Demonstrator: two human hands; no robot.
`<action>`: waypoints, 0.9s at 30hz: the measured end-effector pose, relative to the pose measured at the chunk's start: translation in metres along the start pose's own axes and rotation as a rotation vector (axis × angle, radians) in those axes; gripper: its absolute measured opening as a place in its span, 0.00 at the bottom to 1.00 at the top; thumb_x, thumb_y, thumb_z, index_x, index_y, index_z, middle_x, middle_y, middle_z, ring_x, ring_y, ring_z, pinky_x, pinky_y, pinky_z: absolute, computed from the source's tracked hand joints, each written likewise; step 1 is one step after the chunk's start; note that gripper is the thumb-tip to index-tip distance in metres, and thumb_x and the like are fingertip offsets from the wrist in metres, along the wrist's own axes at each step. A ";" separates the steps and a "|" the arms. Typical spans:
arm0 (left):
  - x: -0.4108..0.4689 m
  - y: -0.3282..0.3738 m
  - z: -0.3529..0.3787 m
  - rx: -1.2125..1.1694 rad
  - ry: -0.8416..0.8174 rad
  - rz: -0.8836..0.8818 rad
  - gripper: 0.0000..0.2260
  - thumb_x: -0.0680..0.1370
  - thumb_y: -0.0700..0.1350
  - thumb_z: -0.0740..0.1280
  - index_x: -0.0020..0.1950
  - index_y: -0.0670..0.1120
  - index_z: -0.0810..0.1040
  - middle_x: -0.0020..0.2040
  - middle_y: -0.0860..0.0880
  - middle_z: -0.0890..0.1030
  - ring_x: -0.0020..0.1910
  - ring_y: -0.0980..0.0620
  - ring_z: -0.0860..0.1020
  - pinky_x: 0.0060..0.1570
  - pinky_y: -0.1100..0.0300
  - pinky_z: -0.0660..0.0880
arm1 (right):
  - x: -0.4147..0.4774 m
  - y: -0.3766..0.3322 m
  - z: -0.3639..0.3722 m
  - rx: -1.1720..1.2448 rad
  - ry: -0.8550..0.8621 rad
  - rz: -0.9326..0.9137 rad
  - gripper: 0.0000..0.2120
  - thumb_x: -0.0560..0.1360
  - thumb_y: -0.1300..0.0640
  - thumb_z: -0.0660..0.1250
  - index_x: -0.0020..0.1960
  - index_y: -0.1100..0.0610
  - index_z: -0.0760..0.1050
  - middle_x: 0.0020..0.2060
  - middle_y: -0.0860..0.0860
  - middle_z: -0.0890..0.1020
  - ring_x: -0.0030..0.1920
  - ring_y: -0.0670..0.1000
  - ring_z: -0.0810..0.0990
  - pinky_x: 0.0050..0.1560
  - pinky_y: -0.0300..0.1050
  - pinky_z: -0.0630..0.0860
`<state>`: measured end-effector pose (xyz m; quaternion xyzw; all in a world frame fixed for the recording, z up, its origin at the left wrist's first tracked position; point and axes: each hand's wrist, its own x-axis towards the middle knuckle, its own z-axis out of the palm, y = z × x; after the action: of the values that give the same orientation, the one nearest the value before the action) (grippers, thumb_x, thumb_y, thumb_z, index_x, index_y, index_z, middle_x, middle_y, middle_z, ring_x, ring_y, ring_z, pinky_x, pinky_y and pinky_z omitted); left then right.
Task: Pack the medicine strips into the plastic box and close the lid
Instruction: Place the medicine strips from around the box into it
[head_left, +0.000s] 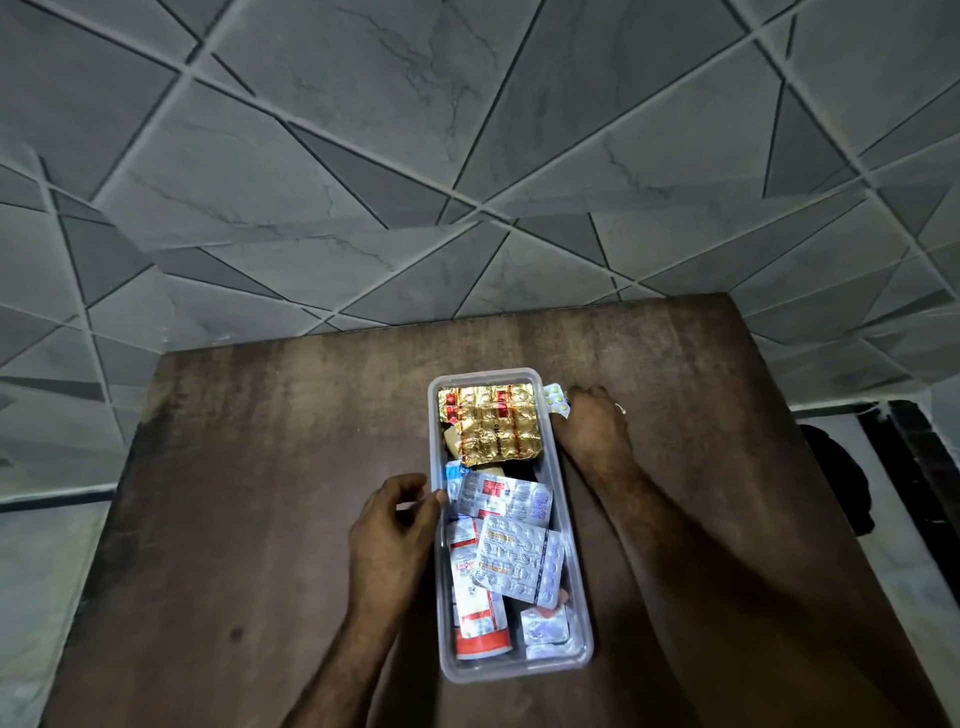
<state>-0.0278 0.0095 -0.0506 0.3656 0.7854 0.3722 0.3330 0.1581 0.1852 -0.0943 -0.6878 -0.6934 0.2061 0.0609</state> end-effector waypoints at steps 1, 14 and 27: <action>0.000 0.001 0.001 0.004 -0.018 -0.005 0.07 0.75 0.50 0.70 0.53 0.55 0.78 0.48 0.59 0.82 0.43 0.67 0.79 0.39 0.70 0.74 | 0.001 0.000 -0.001 0.001 -0.012 -0.005 0.15 0.73 0.51 0.66 0.55 0.59 0.77 0.52 0.61 0.78 0.52 0.64 0.80 0.53 0.52 0.75; -0.001 0.001 0.003 0.013 -0.080 -0.076 0.09 0.76 0.50 0.70 0.55 0.55 0.77 0.45 0.62 0.80 0.45 0.66 0.78 0.40 0.68 0.74 | -0.001 0.005 -0.009 0.400 -0.036 0.372 0.12 0.64 0.54 0.75 0.44 0.54 0.75 0.41 0.53 0.84 0.47 0.58 0.83 0.50 0.48 0.79; -0.008 0.005 0.001 -0.007 -0.078 -0.130 0.11 0.75 0.50 0.70 0.57 0.52 0.79 0.51 0.55 0.83 0.49 0.57 0.81 0.52 0.55 0.79 | -0.085 -0.041 -0.020 0.322 0.208 -0.272 0.09 0.76 0.58 0.64 0.56 0.53 0.76 0.51 0.51 0.78 0.47 0.52 0.79 0.46 0.47 0.79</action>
<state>-0.0210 0.0061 -0.0448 0.3269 0.7928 0.3378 0.3880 0.1309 0.1075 -0.0445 -0.5871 -0.7278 0.2317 0.2681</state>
